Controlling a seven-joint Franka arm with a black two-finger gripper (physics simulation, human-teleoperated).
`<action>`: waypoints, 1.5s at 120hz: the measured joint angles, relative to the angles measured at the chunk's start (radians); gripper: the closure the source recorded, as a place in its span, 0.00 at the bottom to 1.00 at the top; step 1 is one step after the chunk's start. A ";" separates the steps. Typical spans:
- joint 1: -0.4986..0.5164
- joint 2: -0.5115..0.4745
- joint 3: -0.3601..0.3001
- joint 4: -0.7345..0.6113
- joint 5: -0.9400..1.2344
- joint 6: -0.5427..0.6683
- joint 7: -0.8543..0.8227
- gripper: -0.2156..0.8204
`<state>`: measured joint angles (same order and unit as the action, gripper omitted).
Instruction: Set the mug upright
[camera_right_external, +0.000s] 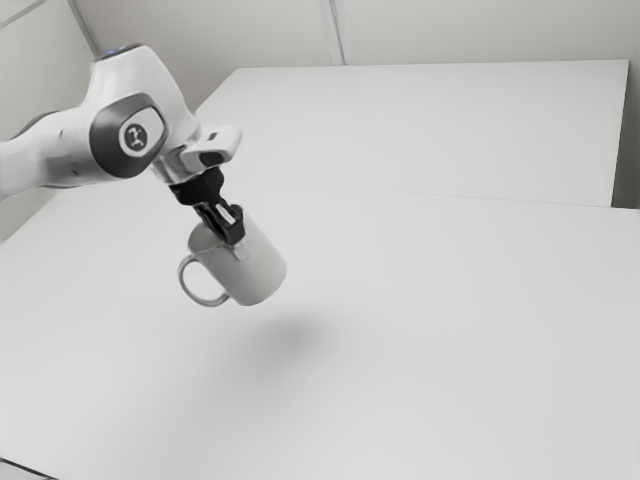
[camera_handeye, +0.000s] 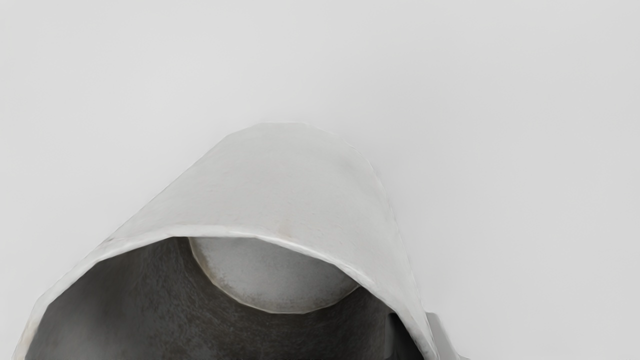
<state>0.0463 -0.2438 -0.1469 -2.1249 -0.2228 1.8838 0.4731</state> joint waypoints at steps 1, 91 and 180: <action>0.000 -0.001 -0.002 -0.002 0.010 -0.002 -0.009 0.97; 0.000 0.042 -0.027 -0.281 0.202 0.393 -0.474 0.97; -0.004 0.002 -0.026 -0.183 0.187 0.327 -0.602 0.31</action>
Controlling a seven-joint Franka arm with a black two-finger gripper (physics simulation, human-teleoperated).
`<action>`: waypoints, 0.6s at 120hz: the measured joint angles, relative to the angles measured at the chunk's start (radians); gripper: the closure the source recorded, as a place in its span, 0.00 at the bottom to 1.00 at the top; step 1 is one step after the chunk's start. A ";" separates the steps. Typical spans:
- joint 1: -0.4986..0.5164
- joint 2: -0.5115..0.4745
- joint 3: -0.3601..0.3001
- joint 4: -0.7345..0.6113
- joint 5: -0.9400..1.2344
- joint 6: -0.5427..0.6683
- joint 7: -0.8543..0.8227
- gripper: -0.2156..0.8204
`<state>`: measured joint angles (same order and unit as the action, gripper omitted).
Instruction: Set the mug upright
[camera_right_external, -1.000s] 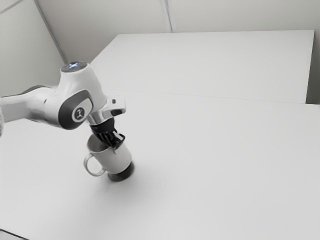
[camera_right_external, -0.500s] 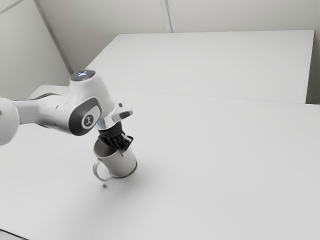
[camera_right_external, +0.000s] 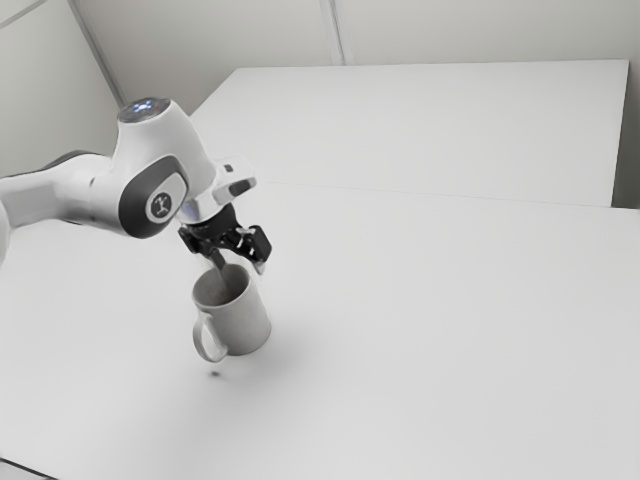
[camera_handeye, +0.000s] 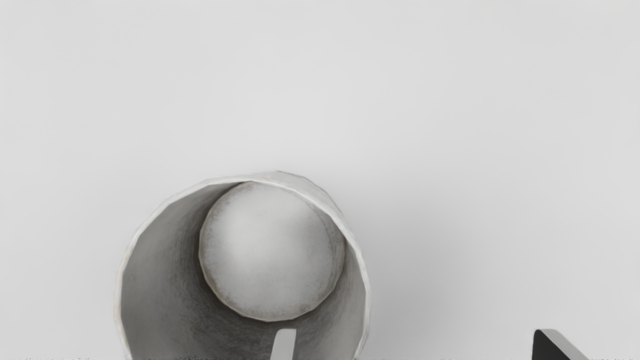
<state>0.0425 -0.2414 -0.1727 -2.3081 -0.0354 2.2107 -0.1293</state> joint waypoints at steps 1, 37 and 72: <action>0.000 -0.001 0.000 0.008 0.000 -0.009 -0.001 0.31; -0.005 0.081 -0.002 0.346 -0.003 -0.331 -0.020 0.23; -0.011 0.184 -0.005 0.605 0.004 -0.520 -0.030 0.21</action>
<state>0.0314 -0.0578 -0.1779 -1.7029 -0.0313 1.6907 -0.1595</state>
